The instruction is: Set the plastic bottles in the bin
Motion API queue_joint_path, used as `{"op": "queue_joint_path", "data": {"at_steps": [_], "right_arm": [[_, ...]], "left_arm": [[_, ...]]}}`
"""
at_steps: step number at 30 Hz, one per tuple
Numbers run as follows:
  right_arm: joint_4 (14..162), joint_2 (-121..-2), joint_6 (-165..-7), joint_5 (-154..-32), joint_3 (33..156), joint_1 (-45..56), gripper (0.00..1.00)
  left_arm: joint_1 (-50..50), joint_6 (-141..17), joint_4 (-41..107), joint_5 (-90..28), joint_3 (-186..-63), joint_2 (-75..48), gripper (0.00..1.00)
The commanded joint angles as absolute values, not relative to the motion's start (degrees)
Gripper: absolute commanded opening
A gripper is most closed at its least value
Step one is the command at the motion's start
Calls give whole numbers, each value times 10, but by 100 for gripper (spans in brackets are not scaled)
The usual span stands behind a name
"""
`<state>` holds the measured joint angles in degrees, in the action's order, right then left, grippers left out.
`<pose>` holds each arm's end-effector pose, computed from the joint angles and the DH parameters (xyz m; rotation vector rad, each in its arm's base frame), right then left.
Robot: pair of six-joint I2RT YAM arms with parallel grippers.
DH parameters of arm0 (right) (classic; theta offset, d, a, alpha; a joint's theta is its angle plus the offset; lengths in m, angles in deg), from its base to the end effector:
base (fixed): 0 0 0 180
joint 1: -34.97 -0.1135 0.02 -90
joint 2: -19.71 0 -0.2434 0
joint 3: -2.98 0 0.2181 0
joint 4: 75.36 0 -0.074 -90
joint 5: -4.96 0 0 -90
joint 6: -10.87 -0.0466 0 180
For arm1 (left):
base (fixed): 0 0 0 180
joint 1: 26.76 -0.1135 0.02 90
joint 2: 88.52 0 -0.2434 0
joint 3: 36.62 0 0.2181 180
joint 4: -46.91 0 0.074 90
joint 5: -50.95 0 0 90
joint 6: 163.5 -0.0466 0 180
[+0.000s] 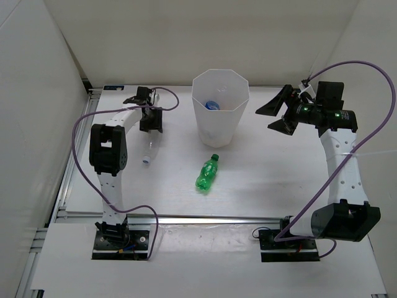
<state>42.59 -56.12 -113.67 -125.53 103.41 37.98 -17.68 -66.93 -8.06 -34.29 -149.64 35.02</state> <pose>0.2469 0.0173 0.3737 0.3312 2.2281 1.0839 0.4130 -0.0699 0.1670 0.0842 2.7214 -0.1926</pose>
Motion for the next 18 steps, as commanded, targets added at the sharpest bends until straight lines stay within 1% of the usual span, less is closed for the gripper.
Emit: {"op": "queue_joint_path", "data": {"at_steps": [1,3,5,6,8,9,11,14,17,18], "right_arm": [[446,-554,-1139,-1261,1031,382,100],[446,-549,-1139,-1261,1031,382,100],[446,-544,-1145,-1261,1026,382,100],[446,-544,-1145,-1261,1026,382,100],[446,-536,-1145,-1261,1020,382,100],[446,-530,-1145,-1261,1015,382,100],[446,-523,-1150,-1261,1009,382,100],[446,-510,-1150,-1261,1002,382,100],[446,-500,-1150,-1256,997,382,100],[440,-500,-1150,-1256,997,382,100]], "left_arm": [[-177,-652,-82,-355,-1543,321,29],[-177,-638,-82,-399,-1613,311,22],[-177,-621,-82,-421,-1670,295,19],[-177,-612,-82,-421,-1728,290,19],[-172,-576,-82,-421,-1787,276,19],[-167,-571,-75,-404,-1850,276,19],[-160,-542,-66,-394,-1907,282,19],[-139,-494,-6,-349,-1957,282,19],[-85,-513,61,-342,-1970,288,19],[-54,-520,76,-348,-1975,288,21]]}}
